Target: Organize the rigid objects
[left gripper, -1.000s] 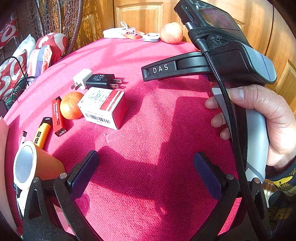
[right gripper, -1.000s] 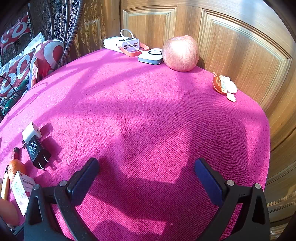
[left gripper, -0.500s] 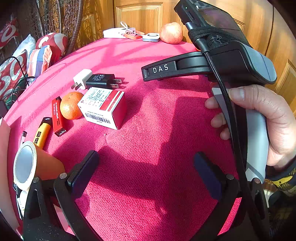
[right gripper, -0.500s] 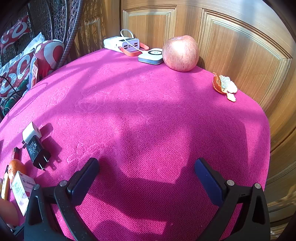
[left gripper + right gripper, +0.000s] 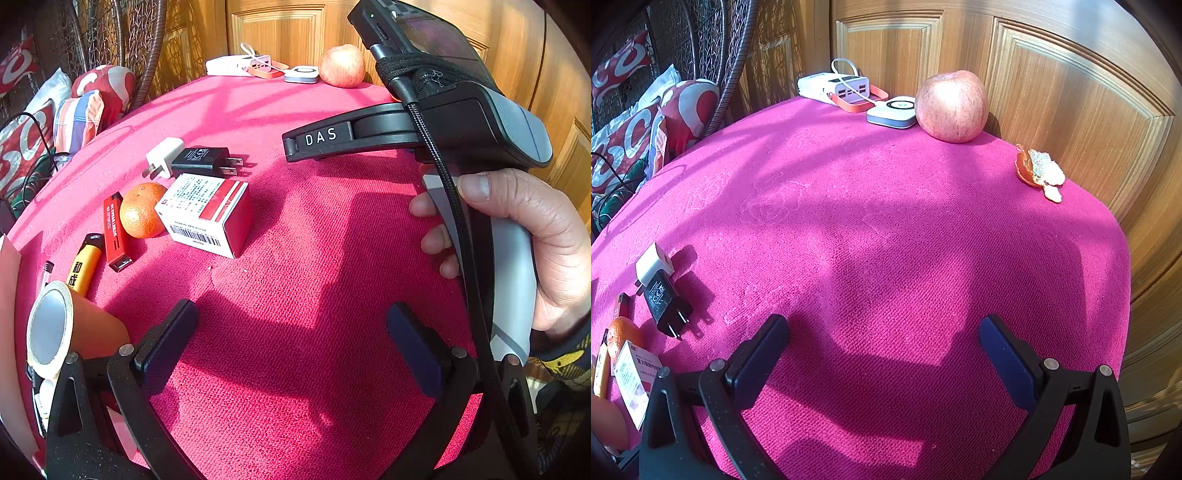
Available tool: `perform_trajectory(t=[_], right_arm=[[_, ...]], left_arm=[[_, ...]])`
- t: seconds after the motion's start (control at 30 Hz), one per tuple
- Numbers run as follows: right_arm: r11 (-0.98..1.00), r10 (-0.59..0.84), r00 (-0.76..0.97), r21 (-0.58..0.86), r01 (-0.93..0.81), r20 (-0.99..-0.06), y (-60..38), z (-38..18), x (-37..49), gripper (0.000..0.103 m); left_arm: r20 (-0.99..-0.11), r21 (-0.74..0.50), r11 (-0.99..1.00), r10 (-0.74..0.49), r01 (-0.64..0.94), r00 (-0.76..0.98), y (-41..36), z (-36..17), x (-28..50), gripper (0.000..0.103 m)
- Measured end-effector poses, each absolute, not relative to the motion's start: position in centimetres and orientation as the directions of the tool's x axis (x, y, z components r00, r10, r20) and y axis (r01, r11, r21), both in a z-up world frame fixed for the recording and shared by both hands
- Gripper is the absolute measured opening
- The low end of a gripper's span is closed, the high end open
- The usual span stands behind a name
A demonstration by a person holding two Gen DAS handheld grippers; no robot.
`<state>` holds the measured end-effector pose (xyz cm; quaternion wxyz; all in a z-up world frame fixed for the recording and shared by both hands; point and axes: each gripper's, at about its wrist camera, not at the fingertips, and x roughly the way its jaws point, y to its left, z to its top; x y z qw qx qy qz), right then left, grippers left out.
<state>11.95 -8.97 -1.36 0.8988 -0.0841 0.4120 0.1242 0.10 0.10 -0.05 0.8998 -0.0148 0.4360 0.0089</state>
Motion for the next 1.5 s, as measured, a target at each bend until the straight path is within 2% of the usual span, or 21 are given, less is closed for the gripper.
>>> perform_trajectory(t=[0.5, 0.57, 0.63, 0.77, 0.93, 1.07, 1.17, 1.3, 1.5], right_arm=[[0.955, 0.155, 0.630, -0.047, -0.292, -0.761, -9.0, -1.3, 11.8, 0.103], [0.955, 0.155, 0.630, -0.047, -0.292, -0.761, -8.9, -1.3, 11.8, 0.103], [0.955, 0.154, 0.630, -0.048, -0.292, -0.761, -8.9, -1.3, 11.8, 0.103], [0.955, 0.155, 0.629, -0.047, -0.291, -0.762, -8.9, -1.3, 11.8, 0.103], [0.955, 0.155, 0.630, -0.047, -0.292, -0.761, -8.9, -1.3, 11.8, 0.103], [0.955, 0.154, 0.630, -0.048, -0.292, -0.761, -8.9, -1.3, 11.8, 0.103], [0.955, 0.156, 0.629, -0.045, -0.292, -0.762, -9.0, -1.3, 11.8, 0.103], [0.956, 0.158, 0.629, -0.043, -0.292, -0.761, -9.1, -1.3, 11.7, 0.103], [0.955, 0.196, 0.628, 0.002, -0.296, -0.753, -9.8, -0.9, 11.6, 0.103]], left_arm=[[-0.785, -0.019, 0.999, 0.009, -0.039, 0.619, 0.1, 0.0, 0.0, 0.103], [-0.778, -0.056, 0.998, -0.029, -0.024, 0.628, -0.1, 0.5, -0.5, 0.103], [-0.742, -0.100, 0.995, -0.070, -0.008, 0.667, -0.2, 1.9, -1.3, 0.103], [-0.636, -0.020, 1.000, 0.006, -0.024, 0.772, -0.1, 6.2, -3.6, 0.103], [-0.614, -0.017, 0.995, 0.064, -0.094, 0.787, 2.0, 7.7, -6.6, 0.103], [-0.552, -0.089, 0.979, 0.103, -0.181, 0.827, 4.2, 8.4, -9.5, 0.103], [-0.458, -0.209, 0.959, 0.079, -0.193, 0.886, 5.8, 10.2, -11.9, 0.103], [-0.352, -0.218, 0.944, 0.161, -0.248, 0.922, 7.1, 13.1, -15.2, 0.103], [-0.336, -0.260, 0.899, 0.257, -0.352, 0.906, 9.9, 13.8, -19.6, 0.103]])
